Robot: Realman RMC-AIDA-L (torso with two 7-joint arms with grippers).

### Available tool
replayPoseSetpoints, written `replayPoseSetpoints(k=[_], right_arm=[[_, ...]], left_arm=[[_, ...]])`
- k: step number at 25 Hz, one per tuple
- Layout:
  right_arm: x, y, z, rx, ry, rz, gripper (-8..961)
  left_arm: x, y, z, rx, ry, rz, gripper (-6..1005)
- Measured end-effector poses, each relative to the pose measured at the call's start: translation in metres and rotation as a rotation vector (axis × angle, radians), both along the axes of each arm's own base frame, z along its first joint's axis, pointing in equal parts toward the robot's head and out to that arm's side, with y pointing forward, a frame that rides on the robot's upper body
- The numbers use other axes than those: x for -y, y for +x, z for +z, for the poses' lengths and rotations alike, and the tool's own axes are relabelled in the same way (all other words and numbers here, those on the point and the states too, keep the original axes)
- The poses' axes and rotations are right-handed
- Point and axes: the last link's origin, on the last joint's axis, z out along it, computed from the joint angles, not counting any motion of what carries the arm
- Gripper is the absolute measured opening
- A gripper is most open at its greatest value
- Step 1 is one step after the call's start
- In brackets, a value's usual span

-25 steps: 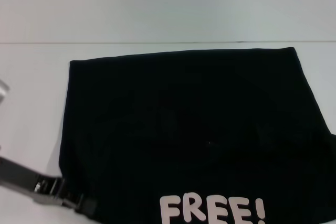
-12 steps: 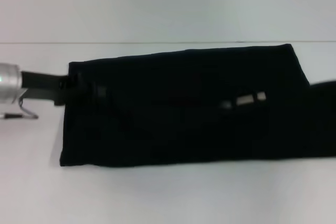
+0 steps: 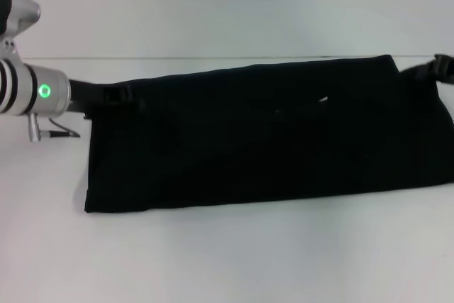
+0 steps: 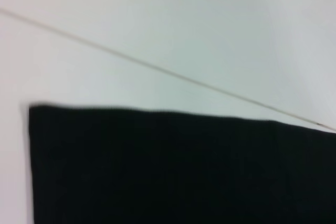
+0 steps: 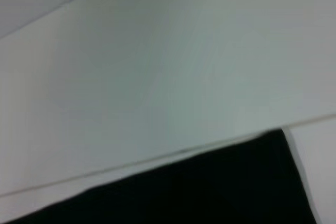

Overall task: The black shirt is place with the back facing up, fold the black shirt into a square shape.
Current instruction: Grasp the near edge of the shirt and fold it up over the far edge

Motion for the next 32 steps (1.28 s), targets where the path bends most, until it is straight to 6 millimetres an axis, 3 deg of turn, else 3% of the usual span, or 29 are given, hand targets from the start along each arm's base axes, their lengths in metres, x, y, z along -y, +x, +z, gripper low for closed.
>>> replayPoseSetpoints(k=[5, 8, 15, 32], right_arm=[[-0.015, -0.013, 0.006, 0.024, 0.050, 0.026, 143], [-0.021, -0.014, 0.002, 0.062, 0.083, 0.025, 148], [-0.031, -0.018, -0.025, 0.177, 0.100, 0.039, 160], [-0.038, -0.023, -0.029, 0.207, 0.144, 0.044, 188]], left_arm=[[-0.015, 0.007, 0.027, -0.059, 0.085, -0.054, 13], [-0.019, 0.006, 0.029, -0.100, 0.112, -0.069, 13], [-0.023, -0.003, 0.013, -0.203, 0.174, -0.077, 12], [-0.030, 0.002, -0.001, -0.234, 0.227, -0.094, 28]])
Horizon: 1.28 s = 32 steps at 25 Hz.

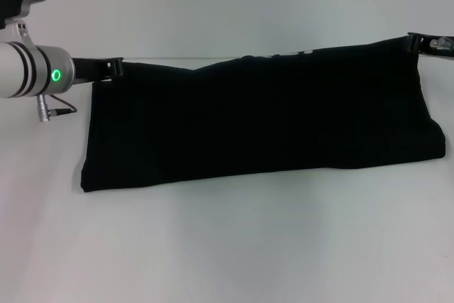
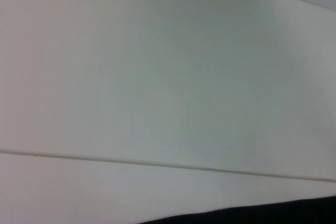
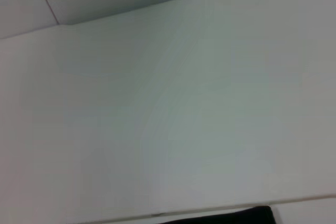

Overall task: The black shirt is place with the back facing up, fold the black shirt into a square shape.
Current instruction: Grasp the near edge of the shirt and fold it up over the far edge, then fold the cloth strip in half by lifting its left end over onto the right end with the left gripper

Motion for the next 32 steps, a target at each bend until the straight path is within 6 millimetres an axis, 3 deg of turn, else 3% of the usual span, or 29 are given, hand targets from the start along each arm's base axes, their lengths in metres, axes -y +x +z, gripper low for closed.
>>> replayPoseSetpoints(k=[7, 11, 15, 18, 22, 23, 30, 32], right_arm=[[-0.007, -0.002, 0.022, 0.007, 0.012, 0.007, 199], [-0.009, -0.011, 0.047, -0.067, -0.026, -0.008, 206], [0.001, -0.022, 0.064, -0.138, -0.130, 0.008, 369], [0.014, -0.024, 0.068, -0.176, -0.154, 0.071, 495], [0.041, -0.007, 0.060, -0.303, -0.111, 0.197, 675], [0.051, -0.001, 0.057, -0.346, -0.091, 0.241, 679], [0.126, 0.033, 0.024, -0.482, 0.058, 0.501, 697], [0.137, 0.036, 0.019, -0.499, 0.083, 0.536, 697]], left_arm=[[-0.004, 0.000, 0.005, 0.115, 0.043, 0.107, 43], [0.002, 0.008, 0.022, 0.244, 0.021, 0.130, 204], [0.020, 0.005, 0.032, 0.378, -0.089, 0.141, 356], [0.042, -0.009, 0.038, 0.515, -0.135, 0.146, 468], [0.075, -0.028, 0.040, 0.708, -0.136, 0.120, 582], [0.088, -0.037, 0.037, 0.758, -0.144, 0.132, 610], [0.122, -0.063, 0.027, 0.860, -0.130, 0.231, 612], [0.132, -0.071, 0.024, 0.902, -0.120, 0.282, 612]])
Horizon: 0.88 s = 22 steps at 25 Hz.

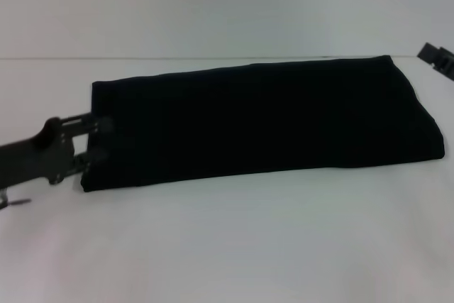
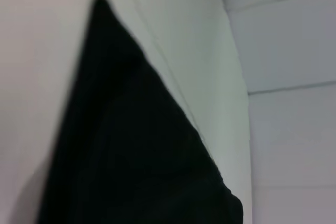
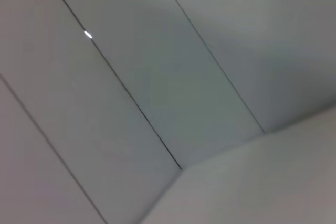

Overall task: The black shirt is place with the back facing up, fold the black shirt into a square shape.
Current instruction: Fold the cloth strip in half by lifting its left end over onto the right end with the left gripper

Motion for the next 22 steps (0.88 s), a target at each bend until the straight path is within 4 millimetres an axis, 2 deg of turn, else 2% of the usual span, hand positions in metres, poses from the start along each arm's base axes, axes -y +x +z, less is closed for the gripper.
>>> replayPoseSetpoints(k=[3, 10, 22], right_arm=[[0.009, 0.004, -0.004, -0.024, 0.013, 0.012, 697], [0.010, 0.003, -0.007, -0.010, 0.025, 0.030, 697], [0.012, 0.006, -0.008, 0.010, 0.039, 0.029, 697]], left_arm=[[0.013, -0.011, -0.006, 0.047, -0.018, 0.090, 612], [0.028, -0.028, -0.017, 0.117, -0.032, 0.255, 612], [0.031, -0.036, -0.038, 0.153, -0.044, 0.362, 613]])
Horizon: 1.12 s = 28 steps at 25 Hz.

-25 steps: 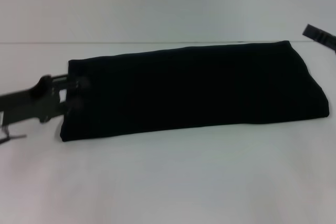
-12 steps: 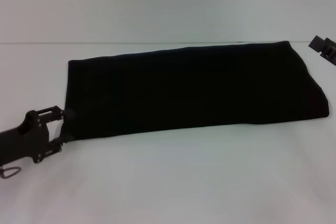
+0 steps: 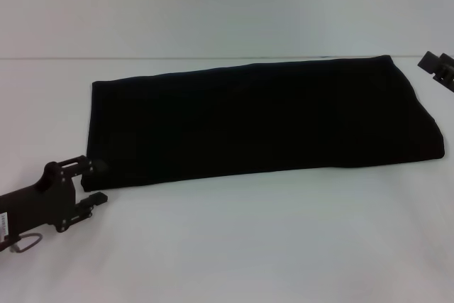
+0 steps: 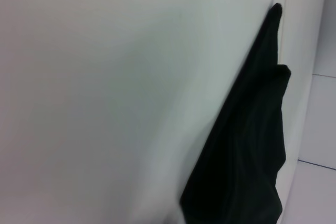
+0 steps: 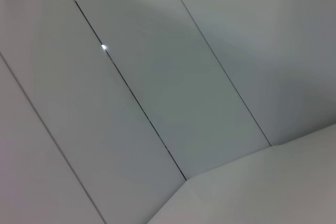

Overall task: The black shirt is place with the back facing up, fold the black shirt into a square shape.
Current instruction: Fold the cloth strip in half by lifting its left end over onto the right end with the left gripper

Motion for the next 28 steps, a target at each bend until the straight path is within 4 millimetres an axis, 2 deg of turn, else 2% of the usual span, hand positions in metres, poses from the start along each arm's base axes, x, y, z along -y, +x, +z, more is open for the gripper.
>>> replayPoseSetpoints(k=[5, 12, 20, 28], right_arm=[[0.002, 0.000, -0.002, -0.007, -0.007, -0.001, 697], [0.002, 0.001, -0.003, -0.007, -0.010, 0.001, 697], [0.002, 0.000, -0.002, -0.010, -0.007, 0.002, 698], [0.001, 0.000, -0.001, -0.016, -0.002, 0.001, 698]], left_arm=[[-0.002, -0.001, -0.002, -0.001, 0.007, 0.025, 613], [-0.018, 0.004, -0.008, -0.019, 0.015, 0.043, 613], [-0.053, 0.031, -0.018, -0.075, -0.015, -0.026, 613], [-0.065, 0.042, -0.009, -0.104, 0.031, -0.112, 612]])
